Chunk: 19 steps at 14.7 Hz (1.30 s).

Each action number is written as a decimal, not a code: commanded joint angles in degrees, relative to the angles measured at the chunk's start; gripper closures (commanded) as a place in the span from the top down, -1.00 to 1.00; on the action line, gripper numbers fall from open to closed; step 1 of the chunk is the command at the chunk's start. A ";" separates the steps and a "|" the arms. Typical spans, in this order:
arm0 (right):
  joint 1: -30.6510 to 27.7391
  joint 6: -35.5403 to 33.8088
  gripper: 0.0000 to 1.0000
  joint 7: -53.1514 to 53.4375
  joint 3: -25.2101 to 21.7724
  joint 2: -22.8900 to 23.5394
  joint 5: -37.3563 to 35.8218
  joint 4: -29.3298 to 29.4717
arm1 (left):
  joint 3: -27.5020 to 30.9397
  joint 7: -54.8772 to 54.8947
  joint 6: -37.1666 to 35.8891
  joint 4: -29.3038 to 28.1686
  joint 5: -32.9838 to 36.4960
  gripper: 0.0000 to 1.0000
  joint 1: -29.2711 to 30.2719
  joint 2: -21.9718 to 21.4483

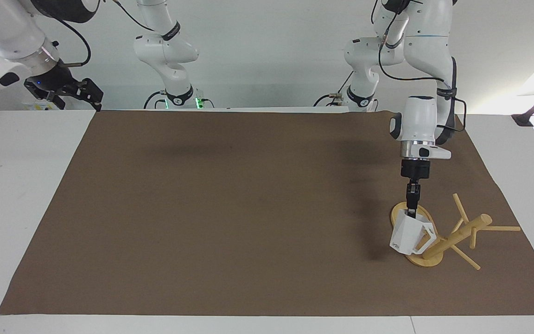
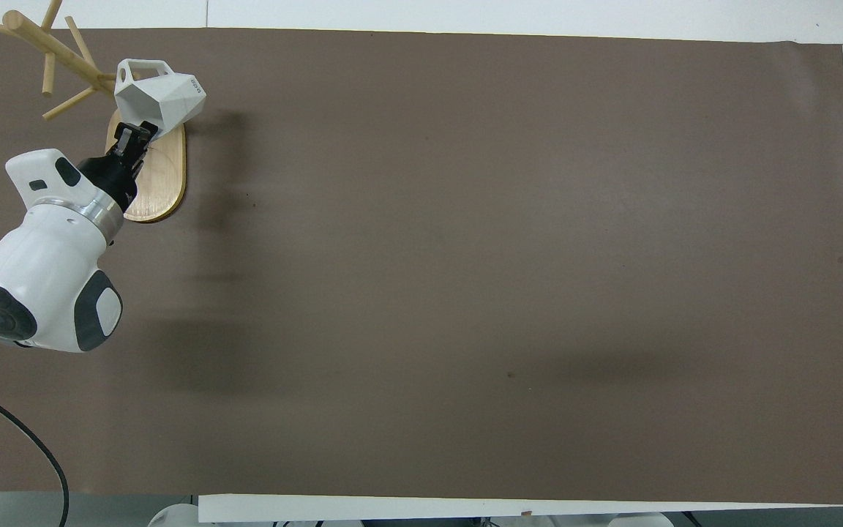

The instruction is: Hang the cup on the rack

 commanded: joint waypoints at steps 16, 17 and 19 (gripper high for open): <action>0.29 1.33 1.00 1.23 0.22 -1.77 -0.24 -2.79 | -1.16 -0.63 -49.43 9.29 1.36 0.99 1.43 -14.78; 0.29 1.33 1.00 1.23 0.22 -1.77 -0.24 -2.79 | -1.16 -0.11 -53.56 9.81 1.35 0.99 1.25 -16.01; 0.20 1.33 1.00 1.23 0.22 -1.77 -0.24 -2.79 | -1.59 3.04 -60.15 12.09 0.92 0.99 1.16 -16.99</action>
